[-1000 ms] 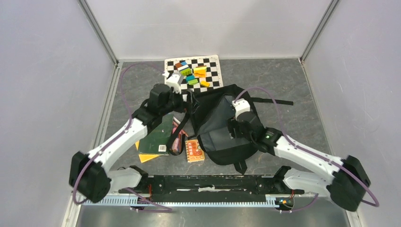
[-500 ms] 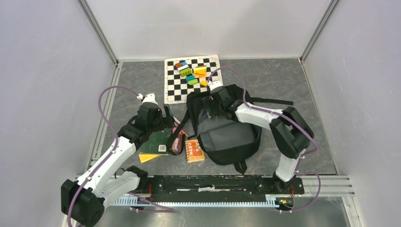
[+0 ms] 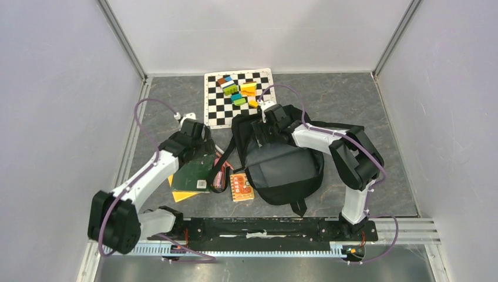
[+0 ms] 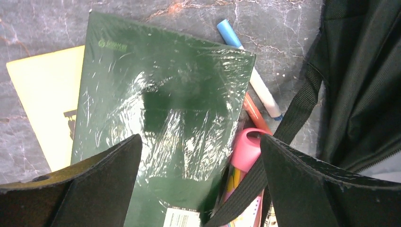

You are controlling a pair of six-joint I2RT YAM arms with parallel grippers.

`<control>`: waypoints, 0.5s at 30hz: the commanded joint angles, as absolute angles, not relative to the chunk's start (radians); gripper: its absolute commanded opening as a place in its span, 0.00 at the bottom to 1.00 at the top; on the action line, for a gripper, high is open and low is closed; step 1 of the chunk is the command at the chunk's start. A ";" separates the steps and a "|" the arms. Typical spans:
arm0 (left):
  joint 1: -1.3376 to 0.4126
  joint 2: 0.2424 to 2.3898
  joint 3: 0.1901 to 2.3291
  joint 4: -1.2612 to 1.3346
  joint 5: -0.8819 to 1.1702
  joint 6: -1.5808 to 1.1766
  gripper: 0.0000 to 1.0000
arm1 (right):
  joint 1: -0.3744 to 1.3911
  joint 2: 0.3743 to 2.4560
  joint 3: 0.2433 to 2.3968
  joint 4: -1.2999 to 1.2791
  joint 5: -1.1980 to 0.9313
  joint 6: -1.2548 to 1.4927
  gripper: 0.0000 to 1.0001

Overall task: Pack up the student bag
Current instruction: Unzip the student bag at the center of the board.

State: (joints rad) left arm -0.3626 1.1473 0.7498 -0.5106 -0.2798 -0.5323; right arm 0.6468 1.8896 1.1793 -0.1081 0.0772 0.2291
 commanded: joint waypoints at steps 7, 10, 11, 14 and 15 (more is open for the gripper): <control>-0.425 1.407 0.935 -0.492 -0.461 -0.427 1.00 | 0.651 1.706 1.096 -0.117 -0.031 0.203 0.93; -0.428 1.486 0.978 -0.499 -0.492 -0.399 1.00 | 0.652 1.652 1.055 -0.108 -0.049 0.209 0.93; -0.427 1.510 0.992 -0.499 -0.497 -0.393 1.00 | 0.652 1.631 1.040 -0.101 -0.054 0.213 0.93; -0.426 1.565 1.026 -0.498 -0.499 -0.380 1.00 | 0.652 1.595 1.012 -0.083 -0.060 0.218 0.93; -0.427 1.586 1.034 -0.496 -0.496 -0.376 1.00 | 0.652 1.591 1.007 -0.082 -0.062 0.219 0.93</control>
